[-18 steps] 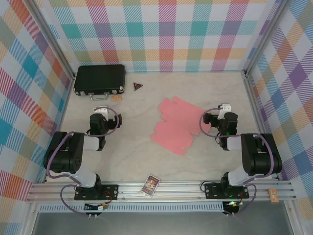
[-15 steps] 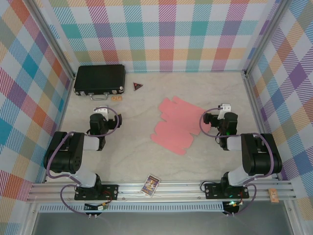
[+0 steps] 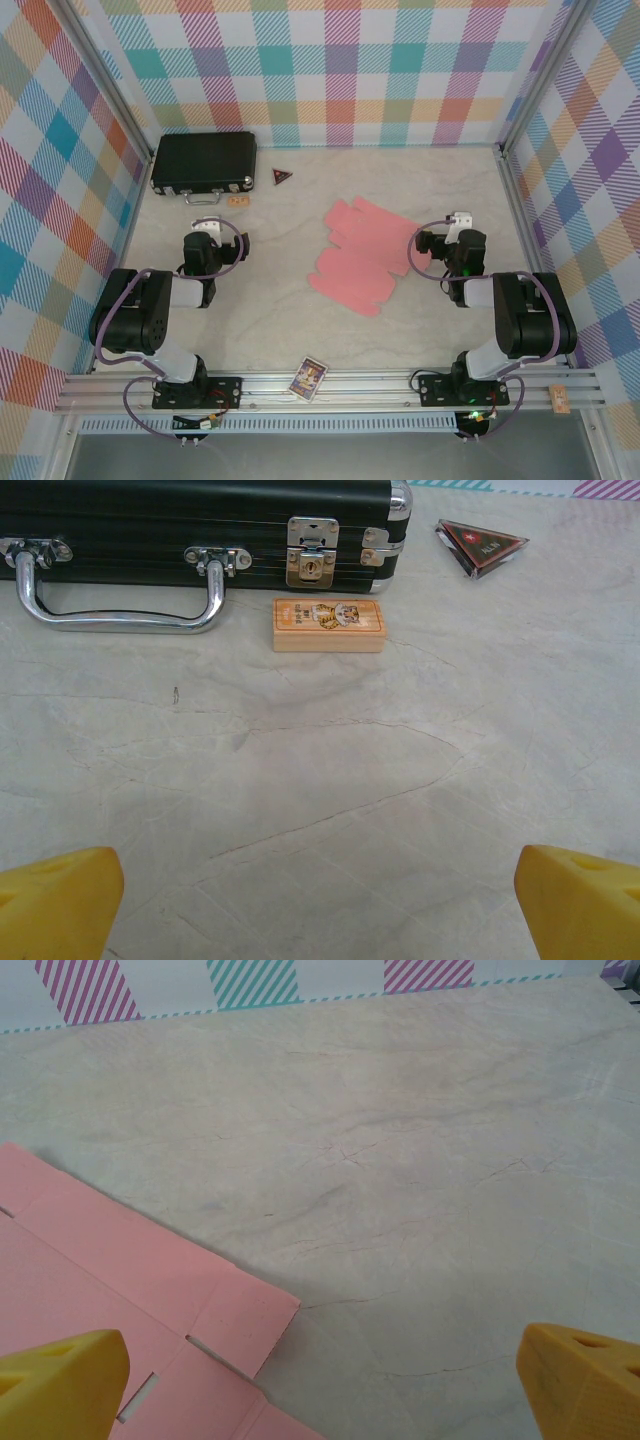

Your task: Fold the paper box

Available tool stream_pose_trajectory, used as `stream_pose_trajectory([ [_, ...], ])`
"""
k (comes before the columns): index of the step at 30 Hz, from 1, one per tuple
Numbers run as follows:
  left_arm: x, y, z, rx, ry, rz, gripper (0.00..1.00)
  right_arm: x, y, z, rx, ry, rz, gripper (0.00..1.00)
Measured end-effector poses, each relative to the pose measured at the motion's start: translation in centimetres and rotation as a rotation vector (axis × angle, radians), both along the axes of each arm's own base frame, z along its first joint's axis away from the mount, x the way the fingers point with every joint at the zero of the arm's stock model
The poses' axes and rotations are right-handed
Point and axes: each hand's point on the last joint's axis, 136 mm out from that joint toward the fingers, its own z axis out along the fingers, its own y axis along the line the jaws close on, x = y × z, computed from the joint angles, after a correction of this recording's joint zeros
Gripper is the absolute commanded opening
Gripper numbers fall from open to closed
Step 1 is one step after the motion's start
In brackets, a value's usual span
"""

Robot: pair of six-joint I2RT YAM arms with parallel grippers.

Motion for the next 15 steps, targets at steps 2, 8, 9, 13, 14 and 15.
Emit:
stream_pose_trajectory([
  [2,0.0,0.0,0.0,0.0,0.0,0.0,1.0,0.0,0.0,0.0,0.0,0.0,0.0,0.99],
  [8,0.0,0.0,0.0,0.0,0.0,0.0,1.0,0.0,0.0,-0.01,0.0,0.0,0.0,0.99],
  [9,0.0,0.0,0.0,0.0,0.0,0.0,1.0,0.0,0.0,-0.01,0.0,0.0,0.0,0.99],
  [13,0.0,0.06,-0.01,0.001,0.0,0.003,1.0,0.0,-0.1,-0.01,-0.002,0.001,-0.005,0.99],
  [14,-0.03,0.16,0.03,0.003,0.001,0.009,1.0,-0.06,-0.22,-0.04,-0.003,0.006,-0.013,0.99],
  [15,-0.1,0.25,0.16,0.002,0.002,0.015,1.0,-0.23,-0.41,-0.08,-0.006,0.017,-0.023,0.99],
])
